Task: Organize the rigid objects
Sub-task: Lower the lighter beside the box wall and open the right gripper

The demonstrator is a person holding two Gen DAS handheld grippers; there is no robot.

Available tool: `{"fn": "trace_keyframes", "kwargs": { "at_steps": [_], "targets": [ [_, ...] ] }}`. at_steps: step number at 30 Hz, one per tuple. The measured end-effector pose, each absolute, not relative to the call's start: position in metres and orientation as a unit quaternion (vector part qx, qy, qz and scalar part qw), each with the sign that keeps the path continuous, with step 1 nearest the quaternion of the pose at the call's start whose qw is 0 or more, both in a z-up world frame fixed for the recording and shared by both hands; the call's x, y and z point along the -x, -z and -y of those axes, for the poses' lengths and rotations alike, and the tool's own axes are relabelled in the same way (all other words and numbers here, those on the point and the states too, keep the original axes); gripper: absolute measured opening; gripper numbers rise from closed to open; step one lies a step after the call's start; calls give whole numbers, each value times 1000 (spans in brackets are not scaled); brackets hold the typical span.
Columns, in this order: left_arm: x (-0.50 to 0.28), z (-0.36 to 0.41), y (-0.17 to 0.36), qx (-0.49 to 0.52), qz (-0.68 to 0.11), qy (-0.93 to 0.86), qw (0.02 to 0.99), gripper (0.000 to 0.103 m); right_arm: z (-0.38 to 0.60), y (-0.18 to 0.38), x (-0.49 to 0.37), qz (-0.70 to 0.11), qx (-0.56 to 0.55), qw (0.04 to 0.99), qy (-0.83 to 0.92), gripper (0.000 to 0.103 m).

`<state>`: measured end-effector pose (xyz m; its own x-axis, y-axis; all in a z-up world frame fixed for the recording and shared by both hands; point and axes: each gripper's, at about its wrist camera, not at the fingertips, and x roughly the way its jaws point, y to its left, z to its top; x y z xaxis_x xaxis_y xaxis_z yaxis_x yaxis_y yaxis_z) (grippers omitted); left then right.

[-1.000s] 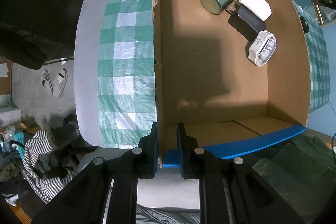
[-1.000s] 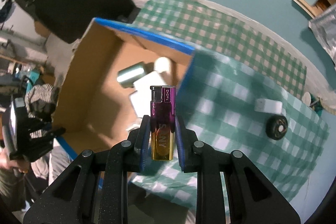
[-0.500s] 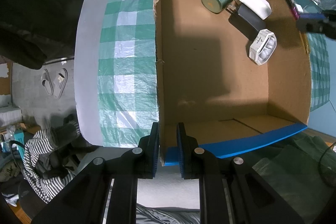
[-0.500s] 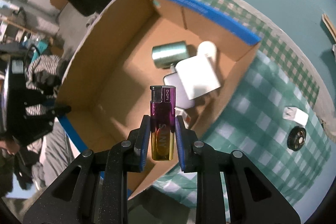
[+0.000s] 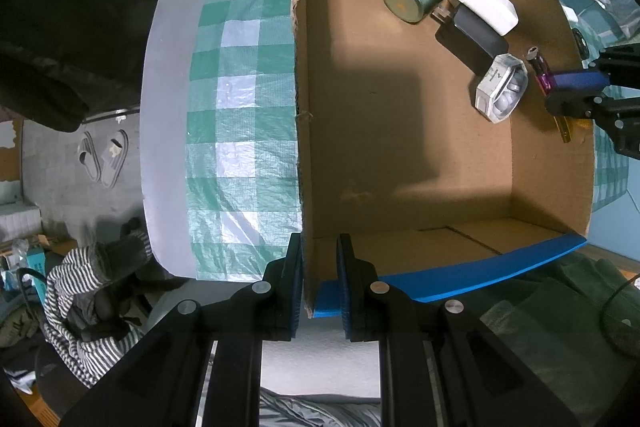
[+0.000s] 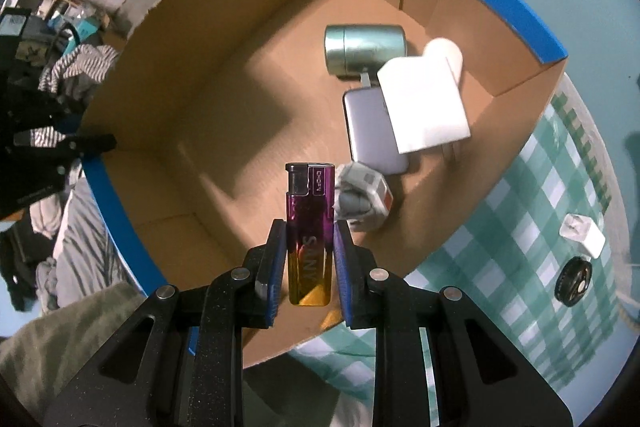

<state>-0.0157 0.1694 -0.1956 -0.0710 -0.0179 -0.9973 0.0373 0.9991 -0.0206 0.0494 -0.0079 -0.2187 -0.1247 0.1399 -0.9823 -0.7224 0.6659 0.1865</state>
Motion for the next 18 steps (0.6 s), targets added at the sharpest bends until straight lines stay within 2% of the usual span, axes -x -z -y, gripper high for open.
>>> {"fn": "trace_keyframes", "kwargs": {
  "at_steps": [10,12,13,18],
  "targets": [
    [14,-169,195,-9,-731,20,682,15,23,210,-56,-667,203,628,-346,22],
    [14,-169,196,-10,-731,20,682,15,24,207,-57,-665,199,631,-346,29],
    [14,-168,196,-10,-731,19,682,15,25,204,-57,-662,197,635,-346,35],
    [13,-168,197,-11,-732,17,681,15,33,190,-61,-652,178,651,-344,38]
  ]
}}
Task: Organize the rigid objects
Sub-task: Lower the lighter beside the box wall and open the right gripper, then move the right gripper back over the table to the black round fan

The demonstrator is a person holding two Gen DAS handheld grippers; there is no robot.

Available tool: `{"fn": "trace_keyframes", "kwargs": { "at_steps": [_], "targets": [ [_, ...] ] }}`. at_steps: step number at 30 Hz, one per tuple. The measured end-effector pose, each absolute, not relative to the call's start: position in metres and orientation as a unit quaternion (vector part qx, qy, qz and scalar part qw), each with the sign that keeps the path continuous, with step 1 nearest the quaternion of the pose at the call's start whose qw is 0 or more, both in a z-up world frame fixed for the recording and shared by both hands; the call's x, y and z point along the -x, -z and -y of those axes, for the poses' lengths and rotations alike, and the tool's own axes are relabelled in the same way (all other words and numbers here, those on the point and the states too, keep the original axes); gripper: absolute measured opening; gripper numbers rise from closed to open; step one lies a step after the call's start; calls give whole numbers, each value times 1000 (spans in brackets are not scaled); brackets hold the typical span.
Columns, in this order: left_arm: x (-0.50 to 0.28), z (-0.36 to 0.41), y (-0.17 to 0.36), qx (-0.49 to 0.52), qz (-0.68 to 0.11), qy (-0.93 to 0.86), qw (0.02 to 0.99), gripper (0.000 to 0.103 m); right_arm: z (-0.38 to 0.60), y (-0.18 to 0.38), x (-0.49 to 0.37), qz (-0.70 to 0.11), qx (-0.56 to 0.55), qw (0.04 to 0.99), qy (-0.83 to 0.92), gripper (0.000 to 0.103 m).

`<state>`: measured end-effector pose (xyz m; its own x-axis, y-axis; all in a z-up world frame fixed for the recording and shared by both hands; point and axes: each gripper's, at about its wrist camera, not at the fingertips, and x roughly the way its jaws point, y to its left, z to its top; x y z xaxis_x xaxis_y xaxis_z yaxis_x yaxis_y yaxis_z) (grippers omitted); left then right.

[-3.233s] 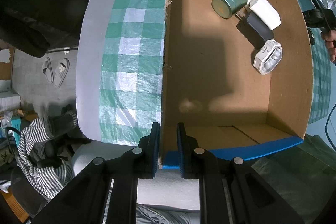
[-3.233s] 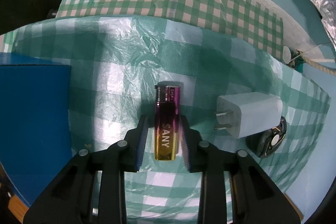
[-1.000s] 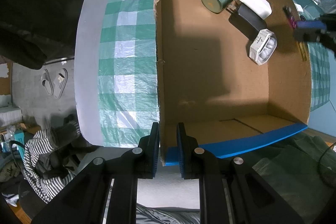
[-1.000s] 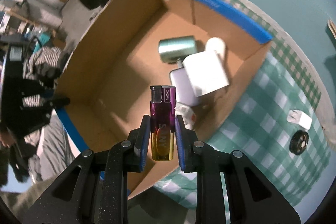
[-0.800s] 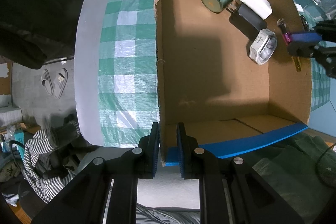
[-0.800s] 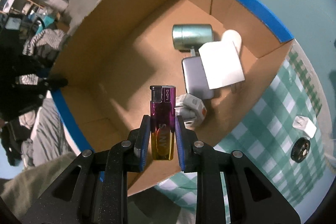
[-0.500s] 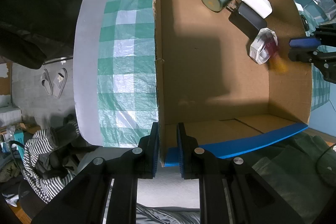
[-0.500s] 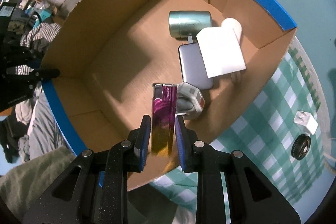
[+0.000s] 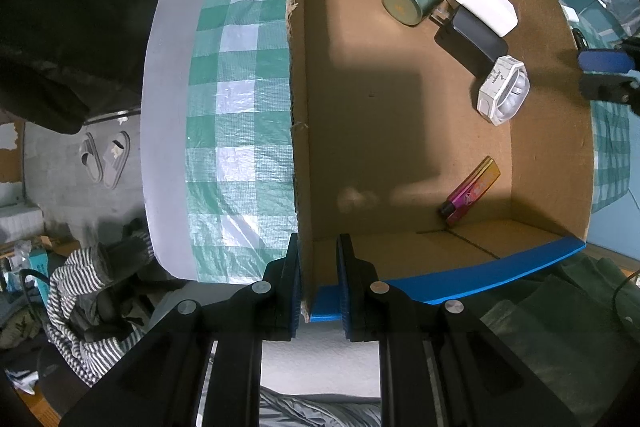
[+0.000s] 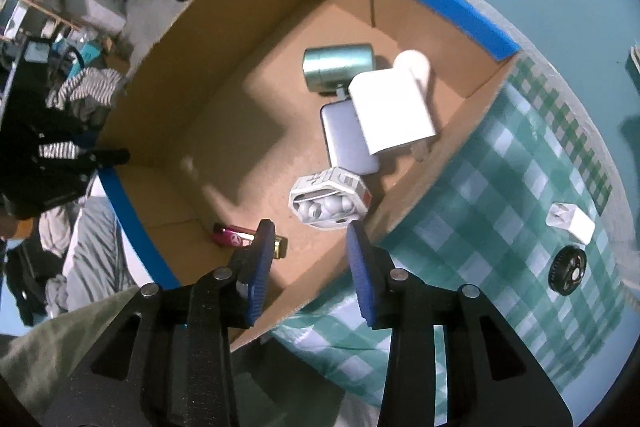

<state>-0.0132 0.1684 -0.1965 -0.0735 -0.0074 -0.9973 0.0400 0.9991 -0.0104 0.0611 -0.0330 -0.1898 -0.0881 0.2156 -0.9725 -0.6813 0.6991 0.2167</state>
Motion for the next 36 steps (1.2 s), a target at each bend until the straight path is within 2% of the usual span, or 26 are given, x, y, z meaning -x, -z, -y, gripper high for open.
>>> {"fn": "trace_keyframes", "kwargs": {
  "at_steps": [4,11,22,26,36],
  "targets": [
    [12,-168,196,-11,-733,16,680,15,43,177,-66,-644,167,664,-341,47],
    [10,-167,195,-11,-734,11,679,15,72,161,-77,-639,149,683,-321,55],
    [8,-169,194,-7,-735,7,678,15,140,162,-100,-654,119,699,-263,55],
    [7,-168,195,-8,-736,4,677,15,167,168,-110,-660,111,706,-233,63],
    [6,-169,195,-3,-738,-3,675,15,239,197,-150,-687,72,708,-145,63]
  ]
}}
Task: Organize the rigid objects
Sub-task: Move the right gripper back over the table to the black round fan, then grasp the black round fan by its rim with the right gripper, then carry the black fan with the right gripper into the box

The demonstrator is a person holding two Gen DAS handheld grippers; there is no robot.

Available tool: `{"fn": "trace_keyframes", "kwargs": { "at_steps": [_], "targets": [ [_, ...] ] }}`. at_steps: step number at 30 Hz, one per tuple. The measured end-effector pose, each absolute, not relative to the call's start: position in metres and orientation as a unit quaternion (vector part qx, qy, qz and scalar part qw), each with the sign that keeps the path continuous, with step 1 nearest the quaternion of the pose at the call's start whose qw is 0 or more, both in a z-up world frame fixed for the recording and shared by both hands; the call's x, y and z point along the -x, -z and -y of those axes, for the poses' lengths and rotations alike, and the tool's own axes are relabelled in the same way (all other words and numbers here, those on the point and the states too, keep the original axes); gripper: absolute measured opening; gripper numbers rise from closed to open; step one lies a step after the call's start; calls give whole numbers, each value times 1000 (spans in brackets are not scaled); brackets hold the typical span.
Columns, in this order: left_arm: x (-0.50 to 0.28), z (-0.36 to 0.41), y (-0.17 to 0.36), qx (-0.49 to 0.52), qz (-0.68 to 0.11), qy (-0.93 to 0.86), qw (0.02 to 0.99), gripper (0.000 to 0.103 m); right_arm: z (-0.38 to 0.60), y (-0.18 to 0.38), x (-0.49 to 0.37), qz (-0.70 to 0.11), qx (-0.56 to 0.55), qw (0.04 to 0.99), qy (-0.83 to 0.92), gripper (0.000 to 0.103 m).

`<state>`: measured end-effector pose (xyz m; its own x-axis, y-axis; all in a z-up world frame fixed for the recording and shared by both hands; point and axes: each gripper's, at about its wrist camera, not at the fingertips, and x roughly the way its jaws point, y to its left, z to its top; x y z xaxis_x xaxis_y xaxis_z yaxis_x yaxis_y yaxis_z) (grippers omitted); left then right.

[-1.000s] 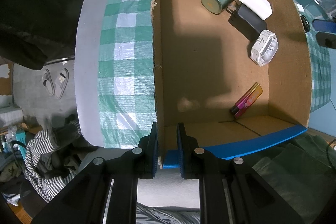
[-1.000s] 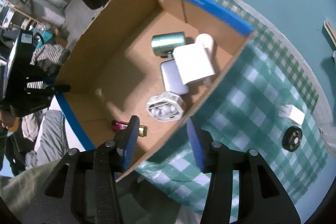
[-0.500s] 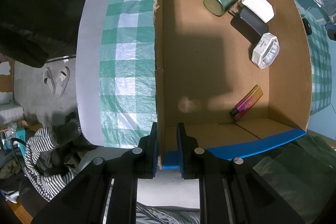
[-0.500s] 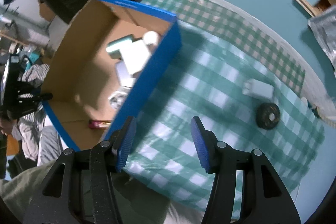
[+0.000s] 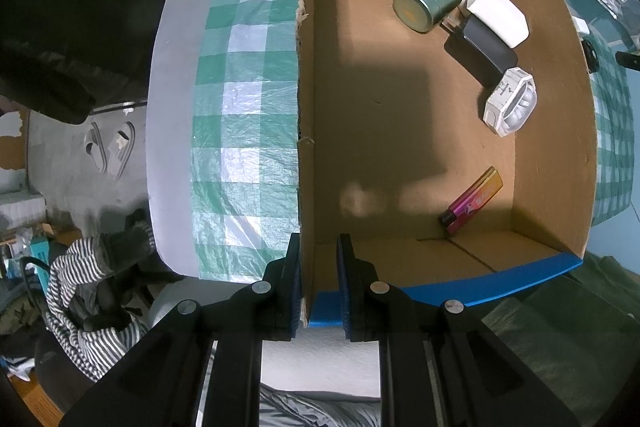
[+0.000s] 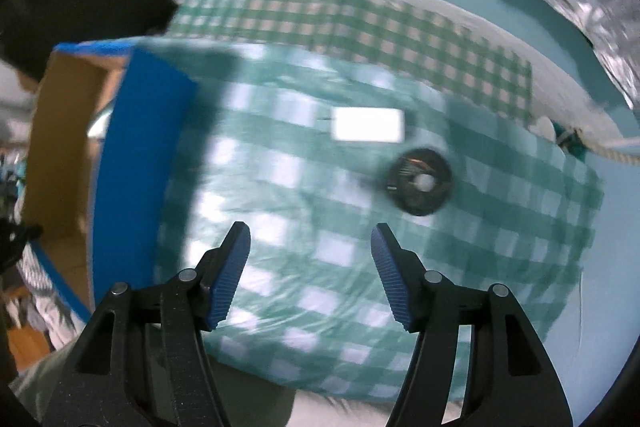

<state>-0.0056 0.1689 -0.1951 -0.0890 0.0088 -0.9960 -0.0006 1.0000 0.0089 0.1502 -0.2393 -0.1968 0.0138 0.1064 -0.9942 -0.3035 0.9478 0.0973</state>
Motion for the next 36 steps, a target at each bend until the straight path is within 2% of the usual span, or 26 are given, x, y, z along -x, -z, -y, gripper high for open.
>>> {"fn": "trace_keyframes", "kwargs": {
  "at_steps": [12,30,34,36],
  "targets": [
    [7,-170,197,7,-741,-19,671,15,308,253,-197,-725,3,688,-34,68],
    [8,-171,197,15,-743,-35,668,16,298,297,-208,-737,64,672,-33,68],
    [8,-170,197,15,-743,-34,668,16,296,299,-208,-736,63,673,-40,61],
    [7,-170,198,14,-743,-33,668,16,295,299,-208,-735,68,673,-42,61]
  ]
}}
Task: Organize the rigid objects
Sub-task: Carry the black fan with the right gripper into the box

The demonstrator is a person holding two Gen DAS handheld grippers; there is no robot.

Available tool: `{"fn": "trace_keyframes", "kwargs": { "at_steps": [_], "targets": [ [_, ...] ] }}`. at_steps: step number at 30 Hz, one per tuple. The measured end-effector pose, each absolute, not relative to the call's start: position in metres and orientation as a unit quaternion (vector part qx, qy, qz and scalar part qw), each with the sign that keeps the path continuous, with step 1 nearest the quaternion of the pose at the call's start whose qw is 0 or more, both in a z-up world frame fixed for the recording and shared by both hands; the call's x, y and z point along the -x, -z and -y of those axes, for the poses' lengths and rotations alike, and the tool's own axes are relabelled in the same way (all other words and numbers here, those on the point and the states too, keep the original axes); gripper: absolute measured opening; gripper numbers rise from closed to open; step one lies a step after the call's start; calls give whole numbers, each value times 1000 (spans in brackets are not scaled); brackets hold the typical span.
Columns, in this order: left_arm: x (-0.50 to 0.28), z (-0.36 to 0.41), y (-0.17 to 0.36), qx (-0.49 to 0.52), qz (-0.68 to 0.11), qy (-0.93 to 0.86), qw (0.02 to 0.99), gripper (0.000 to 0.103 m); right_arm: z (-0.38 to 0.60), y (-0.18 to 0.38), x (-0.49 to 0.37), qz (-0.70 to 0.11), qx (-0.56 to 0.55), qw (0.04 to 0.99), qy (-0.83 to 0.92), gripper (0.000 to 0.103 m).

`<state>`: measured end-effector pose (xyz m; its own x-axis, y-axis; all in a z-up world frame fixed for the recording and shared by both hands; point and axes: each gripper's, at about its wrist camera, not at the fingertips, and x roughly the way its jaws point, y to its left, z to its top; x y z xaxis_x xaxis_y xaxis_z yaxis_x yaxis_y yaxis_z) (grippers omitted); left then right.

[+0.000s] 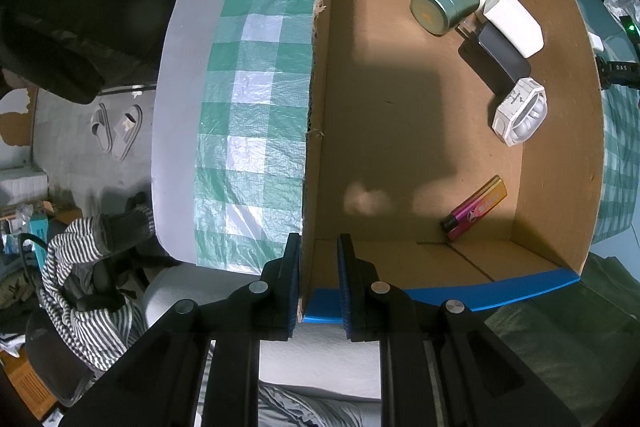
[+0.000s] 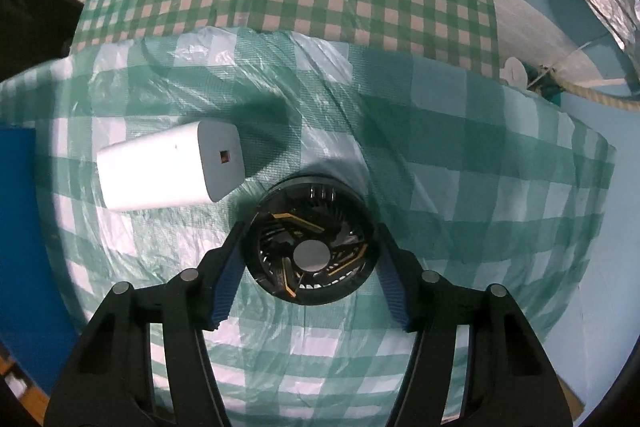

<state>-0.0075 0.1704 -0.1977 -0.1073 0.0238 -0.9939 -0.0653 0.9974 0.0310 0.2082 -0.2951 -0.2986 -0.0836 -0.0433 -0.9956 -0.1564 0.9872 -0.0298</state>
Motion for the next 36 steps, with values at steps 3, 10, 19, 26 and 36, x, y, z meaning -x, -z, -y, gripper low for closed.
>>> {"fn": "trace_keyframes", "kwargs": {
  "at_steps": [3,10,19,26,36],
  "targets": [
    [8,-170,198,14,-743,-33,668,16,294,298,-207,-734,74,674,-43,61],
    [9,-170,196,14,-742,-28,670,16,285,287,-194,-732,73,675,-58,61],
    [9,-169,193,10,-738,-19,674,16,257,256,-171,-723,88,679,-96,61],
    [9,-169,192,5,-737,-10,676,16,225,227,-156,-707,100,687,-134,61],
    [10,-168,190,1,-733,1,680,16,168,189,-138,-684,133,691,-193,61]
  ]
}}
